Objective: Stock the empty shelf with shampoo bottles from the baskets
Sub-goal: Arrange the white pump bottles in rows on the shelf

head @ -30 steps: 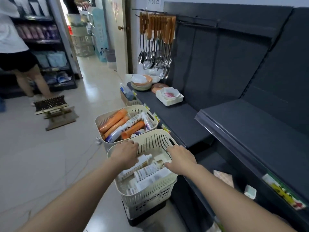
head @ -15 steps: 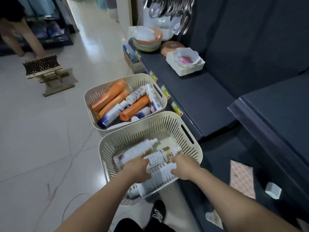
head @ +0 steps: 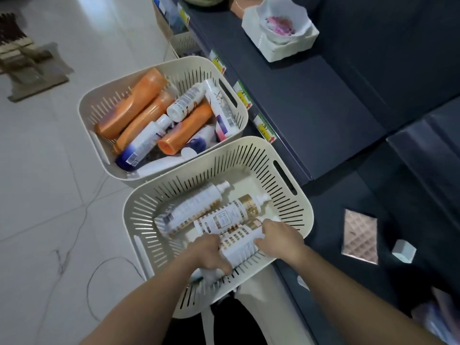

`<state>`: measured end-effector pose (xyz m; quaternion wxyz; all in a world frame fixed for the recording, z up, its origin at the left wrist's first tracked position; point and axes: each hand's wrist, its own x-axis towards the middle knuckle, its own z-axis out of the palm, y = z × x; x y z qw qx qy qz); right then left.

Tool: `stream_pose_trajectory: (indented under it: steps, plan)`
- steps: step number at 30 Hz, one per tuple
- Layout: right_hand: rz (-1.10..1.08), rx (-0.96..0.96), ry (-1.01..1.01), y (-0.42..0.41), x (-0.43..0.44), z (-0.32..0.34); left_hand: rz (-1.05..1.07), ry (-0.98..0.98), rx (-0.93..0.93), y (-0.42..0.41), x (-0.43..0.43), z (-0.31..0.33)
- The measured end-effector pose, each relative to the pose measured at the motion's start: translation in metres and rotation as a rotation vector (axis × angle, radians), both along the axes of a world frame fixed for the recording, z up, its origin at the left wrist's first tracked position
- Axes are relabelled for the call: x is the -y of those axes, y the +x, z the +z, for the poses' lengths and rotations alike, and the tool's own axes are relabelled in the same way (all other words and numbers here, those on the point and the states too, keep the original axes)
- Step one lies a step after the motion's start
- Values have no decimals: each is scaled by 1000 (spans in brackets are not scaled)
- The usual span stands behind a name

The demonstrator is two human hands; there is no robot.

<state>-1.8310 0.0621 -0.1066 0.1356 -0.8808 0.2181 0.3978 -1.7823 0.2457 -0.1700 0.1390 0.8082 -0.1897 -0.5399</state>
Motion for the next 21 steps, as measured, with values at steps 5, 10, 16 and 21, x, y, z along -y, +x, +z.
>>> stream_pose_trajectory:
  steps: [5,10,16,21]
  plan:
    - [-476,123,201,13,-6,-8,171,-62,-28,13,-10,5]
    - [-1338,284,780,30,-28,-8,137,-197,280,17,-7,17]
    - [-1415,594,612,36,-28,-10,374,-487,-33,40,1,34]
    - [-961,637,382,26,-31,1,215,-318,299,63,32,-1]
